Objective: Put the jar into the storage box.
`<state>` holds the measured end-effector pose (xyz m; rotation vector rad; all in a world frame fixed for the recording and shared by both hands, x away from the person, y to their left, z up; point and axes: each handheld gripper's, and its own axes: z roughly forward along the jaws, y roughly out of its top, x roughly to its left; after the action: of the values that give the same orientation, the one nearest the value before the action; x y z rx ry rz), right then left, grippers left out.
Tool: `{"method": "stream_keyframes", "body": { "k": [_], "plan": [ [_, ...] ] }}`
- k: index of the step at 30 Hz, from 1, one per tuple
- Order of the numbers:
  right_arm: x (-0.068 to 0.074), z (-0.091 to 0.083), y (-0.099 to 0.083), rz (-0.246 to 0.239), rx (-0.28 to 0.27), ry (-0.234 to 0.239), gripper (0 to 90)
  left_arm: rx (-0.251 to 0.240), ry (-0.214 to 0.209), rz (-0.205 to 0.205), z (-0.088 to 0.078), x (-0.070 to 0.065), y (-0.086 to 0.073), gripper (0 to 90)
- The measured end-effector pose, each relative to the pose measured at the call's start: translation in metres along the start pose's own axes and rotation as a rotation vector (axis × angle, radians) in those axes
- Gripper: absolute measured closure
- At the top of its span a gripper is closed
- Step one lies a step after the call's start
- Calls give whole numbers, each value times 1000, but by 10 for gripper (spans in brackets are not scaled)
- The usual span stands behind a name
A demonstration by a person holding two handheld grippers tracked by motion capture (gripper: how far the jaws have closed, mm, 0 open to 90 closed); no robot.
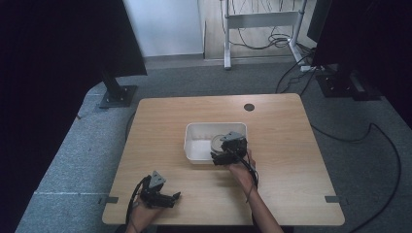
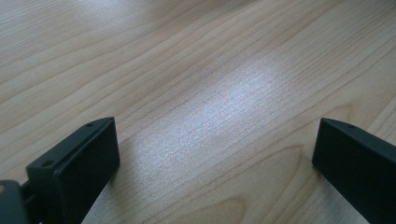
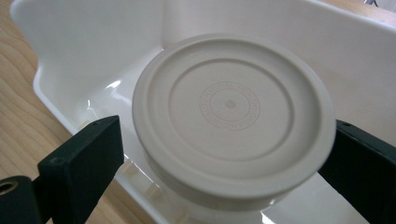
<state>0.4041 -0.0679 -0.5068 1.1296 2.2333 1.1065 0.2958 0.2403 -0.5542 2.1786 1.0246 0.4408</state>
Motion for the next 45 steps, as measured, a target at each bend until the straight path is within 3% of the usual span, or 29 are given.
{"method": "stream_keyframes", "body": {
  "k": [30, 45],
  "plan": [
    [7, -36, -4, -71, -16, 34, 38, 0, 0, -1, 0, 0, 0, 4],
    [0, -49, -17, -83, -8, 49, 39, 0, 3, 0, 0, 0, 0, 4]
  ]
}}
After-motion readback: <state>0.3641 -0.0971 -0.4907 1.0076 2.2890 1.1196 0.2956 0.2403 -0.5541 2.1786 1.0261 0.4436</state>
